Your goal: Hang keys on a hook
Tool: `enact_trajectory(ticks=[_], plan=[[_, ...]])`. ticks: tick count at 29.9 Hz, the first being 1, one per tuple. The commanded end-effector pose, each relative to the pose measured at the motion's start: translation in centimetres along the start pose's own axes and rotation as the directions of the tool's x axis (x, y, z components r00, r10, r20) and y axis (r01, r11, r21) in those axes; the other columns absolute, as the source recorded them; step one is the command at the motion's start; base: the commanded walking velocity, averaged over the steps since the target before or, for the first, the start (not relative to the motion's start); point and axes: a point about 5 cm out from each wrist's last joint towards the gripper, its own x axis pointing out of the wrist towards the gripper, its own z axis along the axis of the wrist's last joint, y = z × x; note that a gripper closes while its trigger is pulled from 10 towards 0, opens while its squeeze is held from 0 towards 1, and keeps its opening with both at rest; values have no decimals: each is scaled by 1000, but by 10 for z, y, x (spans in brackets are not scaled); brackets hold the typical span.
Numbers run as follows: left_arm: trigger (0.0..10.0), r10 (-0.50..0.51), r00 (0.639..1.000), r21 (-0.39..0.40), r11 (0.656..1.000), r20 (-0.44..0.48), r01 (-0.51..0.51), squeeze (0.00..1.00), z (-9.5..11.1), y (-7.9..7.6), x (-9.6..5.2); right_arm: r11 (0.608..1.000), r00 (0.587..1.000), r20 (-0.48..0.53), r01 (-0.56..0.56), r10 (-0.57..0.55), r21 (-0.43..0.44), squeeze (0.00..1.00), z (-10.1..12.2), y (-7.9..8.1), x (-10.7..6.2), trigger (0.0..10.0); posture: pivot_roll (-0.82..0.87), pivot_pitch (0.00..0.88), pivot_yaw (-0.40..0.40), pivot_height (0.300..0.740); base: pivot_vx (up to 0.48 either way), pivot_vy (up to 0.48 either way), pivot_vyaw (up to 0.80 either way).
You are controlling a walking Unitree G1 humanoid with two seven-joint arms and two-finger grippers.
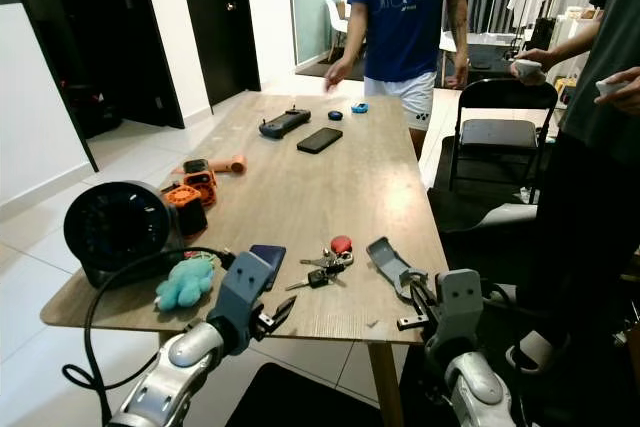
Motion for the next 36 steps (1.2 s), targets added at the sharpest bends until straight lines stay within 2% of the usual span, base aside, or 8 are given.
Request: enact_trajectory(ticks=[1,4,9,11,21,24,30,36], plan=[[10000,62,998,-8,998,-8,-62,0,1,4,4,1000,1000,-20,-5,5,13,0,-4,4,-1,10000,30,75,17,740,0,0,0],[10000,116,993,-16,993,2,-116,0,3,8,5,1000,1000,-20,0,1,21,0,-5,5,-1,10000,23,73,21,740,0,0,0],[10000,141,990,-11,990,-12,-142,0,1,10,5,1000,1000,-22,-1,2,23,0,-6,6,-1,10000,21,69,22,740,0,0,0],[10000,190,981,0,982,-50,-190,0,-5,16,3,1000,1000,-26,-7,8,28,0,-7,9,-2,10000,21,66,20,740,0,0,0],[10000,242,957,41,970,-158,-239,0,-22,25,-4,999,999,-35,-22,23,30,0,-9,15,-1,10000,27,67,17,740,0,0,0],[10000,271,940,57,962,-207,-265,0,-29,26,-5,999,999,-36,-24,25,33,0,-9,16,0,10000,27,68,21,740,0,0,0],[10000,269,931,59,963,-248,-262,0,-34,26,-6,999,999,-37,-23,25,35,0,-10,17,0,10000,27,69,21,740,0,0,0],[10000,235,927,24,971,-291,-238,0,-38,26,-8,999,999,-42,-20,21,38,0,-11,17,-1,10000,32,70,21,740,0,0,0]])
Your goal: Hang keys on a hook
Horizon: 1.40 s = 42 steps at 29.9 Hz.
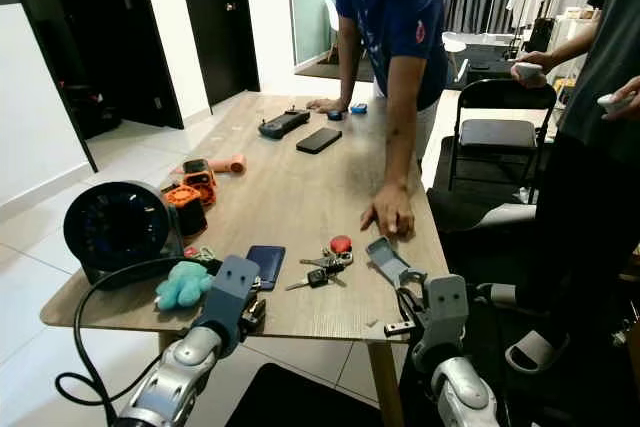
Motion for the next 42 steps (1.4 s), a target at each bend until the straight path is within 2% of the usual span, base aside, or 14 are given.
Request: enact_trajectory(ticks=[1,5,7,9,17,25,34,35,38,39,40,41,42], plan=[[10000,-7,996,-2,1000,-89,7,0,-17,4,-2,1000,1000,-18,-4,4,4,0,-3,2,-1,10000,32,70,21,740,0,0,0],[10000,-46,992,-104,994,-120,33,0,-16,3,-2,1000,1000,-18,14,-14,21,0,-3,-1,0,10000,37,67,21,740,0,0,0],[10000,-52,991,-117,992,-124,37,0,-16,2,-2,1000,1000,-18,16,-16,22,0,-3,-2,0,10000,39,64,23,740,0,0,0],[10000,-78,988,-162,985,-135,56,0,-16,0,-1,1000,1000,-15,19,-18,23,0,-2,-2,1,10000,38,64,24,740,0,0,0],[10000,-138,978,-228,969,-155,100,0,-15,-8,-2,999,1000,-7,26,-26,43,0,-1,-3,1,10000,39,62,23,740,0,0,0],[10000,-155,975,-233,966,-162,115,0,-15,-12,-2,999,1000,-7,29,-28,42,0,-1,-4,1,10000,37,61,22,740,0,0,0],[9882,-102,983,-211,975,-150,69,0,-11,-6,-2,999,999,-10,32,-32,43,0,-1,-4,1,10000,39,63,22,740,0,0,0],[8980,-84,986,-214,975,-146,52,0,-10,-4,-1,999,999,-12,30,-30,45,0,-1,-4,1,10000,40,64,20,740,0,0,0],[8784,-74,987,-215,976,-144,42,0,-9,-3,-1,998,1000,-13,29,-29,47,0,-2,-4,1,10000,40,64,20,740,0,0,0],[3020,-68,988,-213,976,-142,37,0,-9,-2,-1,999,1000,-15,27,-27,47,0,-2,-3,2,10000,40,64,20,740,0,0,0],[3020,-68,988,-213,976,-142,37,0,-9,-2,-1,999,1000,-15,27,-27,47,0,-2,-3,2,10000,40,64,20,740,0,0,0],[0,-65,988,-202,979,-139,36,0,-8,-1,0,999,1000,-16,26,-26,47,0,-2,-3,2,10000,40,64,20,740,0,0,0],[0,-65,988,-202,979,-139,36,0,-8,-1,0,999,1000,-16,26,-26,47,0,-2,-3,2,10000,40,64,20,740,0,0,0]])
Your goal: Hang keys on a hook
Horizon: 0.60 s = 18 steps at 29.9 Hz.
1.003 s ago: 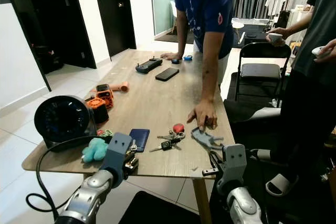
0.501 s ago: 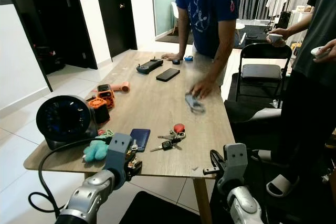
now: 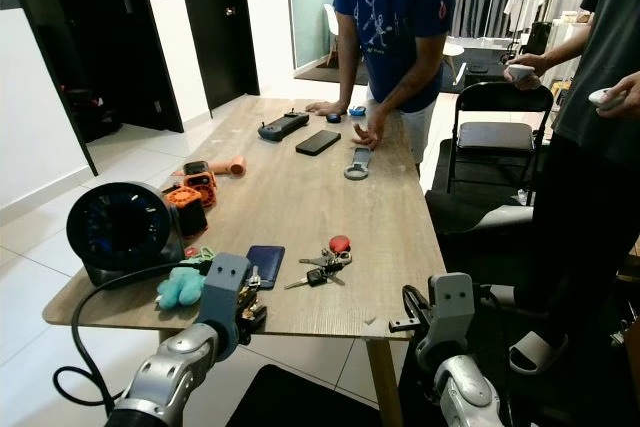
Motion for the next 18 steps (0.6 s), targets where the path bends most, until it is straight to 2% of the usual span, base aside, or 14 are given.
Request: enact_trajectory(ticks=[1,3,4,5,6,7,8,12,13,14,15,16,18], plan=[[0,10,999,9,1000,-42,-10,0,-10,1,0,1000,1000,-21,-4,4,22,0,-4,2,1,10000,38,66,18,740,0,0,0],[0,10,999,24,1000,-46,-9,0,-12,1,-1,1000,1000,-22,-4,5,21,0,-4,2,1,10000,38,68,17,740,0,0,0],[6627,14,999,30,999,-52,-12,0,-13,1,-1,1000,1000,-22,-3,4,21,0,-4,2,0,10000,38,68,17,740,0,0,0],[10000,16,998,37,999,-55,-14,0,-14,1,-2,1000,1000,-24,-3,4,21,0,-4,2,0,10000,38,68,17,740,0,0,0],[10000,16,998,37,999,-55,-14,0,-14,1,-2,1000,1000,-24,-3,4,21,0,-4,2,0,10000,38,68,17,740,0,0,0],[8510,19,998,39,999,-55,-17,0,-14,2,-2,1000,1000,-25,-3,3,21,0,-5,2,-1,10000,39,69,17,740,0,0,0],[0,14,999,39,999,-51,-12,0,-14,1,-2,1000,1000,-27,-2,3,22,0,-5,2,-1,10000,39,69,17,740,0,0,0],[0,7,999,33,999,-51,-5,0,-15,1,-2,1000,1000,-27,1,0,23,0,-5,2,0,10000,39,71,18,740,0,0,0],[4471,15,998,40,999,-55,-13,0,-16,2,-2,1000,1000,-26,2,-2,23,0,-5,2,0,10000,39,71,18,740,0,0,0],[4471,15,998,40,999,-55,-13,0,-16,2,-2,1000,1000,-26,2,-2,23,0,-5,2,0,10000,39,71,18,740,0,0,0],[9176,18,998,41,999,-57,-16,0,-16,3,-3,1000,1000,-26,4,-4,23,0,-5,1,0,10000,37,72,18,740,0,0,0],[0,9,998,32,999,-57,-7,0,-17,2,-3,1000,1000,-26,5,-5,22,0,-5,1,0,10000,37,72,18,740,0,0,0],[0,8,998,33,999,-56,-6,0,-18,2,-4,1000,1000,-27,6,-6,22,0,-5,1,0,10000,37,72,18,740,0,0,0]])
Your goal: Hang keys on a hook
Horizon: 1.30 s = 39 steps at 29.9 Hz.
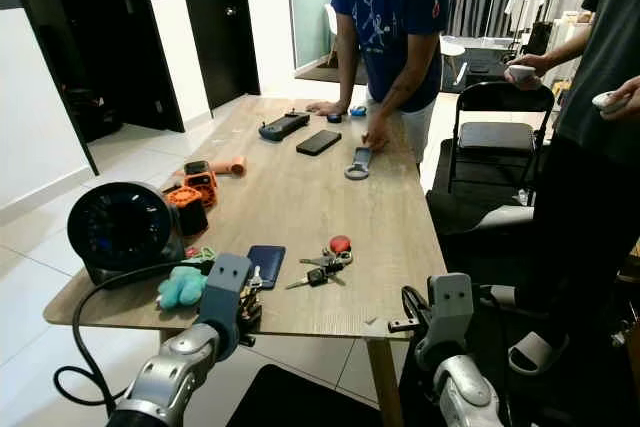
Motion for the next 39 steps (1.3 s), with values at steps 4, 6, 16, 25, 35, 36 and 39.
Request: enact_trajectory(ticks=[4,6,16,25,35,36,39], plan=[[8784,3,998,11,1000,-62,-2,0,-17,2,-3,1000,1000,-21,6,-5,15,0,-4,0,0,10000,39,75,17,740,0,0,0],[0,-8,998,5,1000,-58,8,0,-16,1,-3,1000,1000,-22,6,-5,15,0,-4,0,0,10000,39,75,17,740,0,0,0],[0,-15,999,14,1000,-41,16,0,-13,0,-1,1000,1000,-20,11,-10,18,0,-4,1,0,10000,40,73,25,740,0,0,0],[10000,-53,981,-15,998,184,57,0,14,-7,-3,1000,1000,-18,13,-13,19,0,-4,0,0,10000,41,73,23,740,0,0,0],[10000,-210,830,-87,952,516,295,0,61,-28,-20,1000,1000,-17,14,-14,20,0,-4,0,1,10000,42,70,24,740,0,0,0],[10000,-238,801,-87,937,550,339,0,66,-31,-24,1000,1000,-17,15,-15,21,0,-4,0,1,10000,41,70,24,740,0,0,0],[10000,-256,776,-93,923,576,373,0,70,-33,-26,1000,1000,-16,16,-15,21,0,-4,0,1,10000,41,70,25,740,0,0,0]])
